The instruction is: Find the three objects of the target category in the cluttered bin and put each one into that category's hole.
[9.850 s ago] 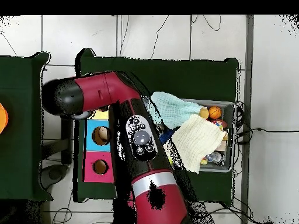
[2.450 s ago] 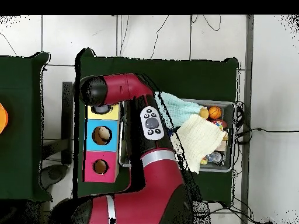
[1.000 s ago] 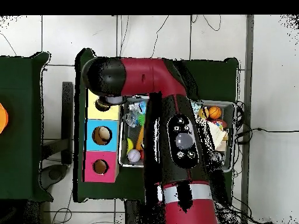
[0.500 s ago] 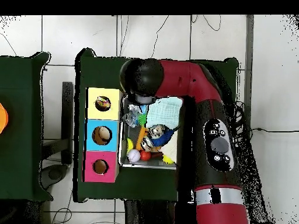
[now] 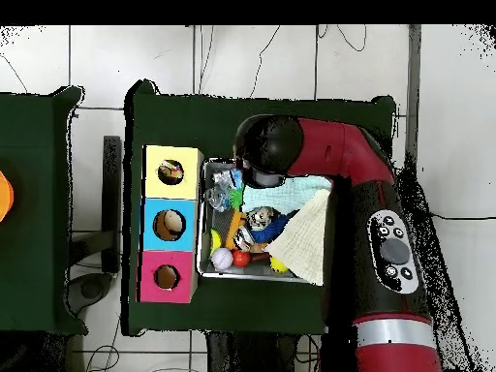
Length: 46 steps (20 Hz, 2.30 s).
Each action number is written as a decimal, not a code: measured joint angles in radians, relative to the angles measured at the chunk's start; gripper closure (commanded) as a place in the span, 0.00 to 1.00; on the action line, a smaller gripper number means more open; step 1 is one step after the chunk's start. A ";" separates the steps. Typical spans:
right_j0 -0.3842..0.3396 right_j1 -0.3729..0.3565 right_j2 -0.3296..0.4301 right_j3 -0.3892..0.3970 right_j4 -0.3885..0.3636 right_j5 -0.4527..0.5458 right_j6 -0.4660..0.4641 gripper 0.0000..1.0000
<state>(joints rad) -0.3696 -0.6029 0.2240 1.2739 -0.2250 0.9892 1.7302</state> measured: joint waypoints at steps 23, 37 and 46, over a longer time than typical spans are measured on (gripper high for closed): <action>-0.255 0.002 0.095 0.168 -0.125 -0.121 -0.006 0.00; -0.421 0.018 0.146 0.168 -0.228 -0.121 -0.033 0.00; -0.451 0.062 0.170 0.168 -0.297 -0.121 -0.036 0.00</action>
<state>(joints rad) -0.8204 -0.5411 0.3943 1.4418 -0.5218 0.8682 1.6942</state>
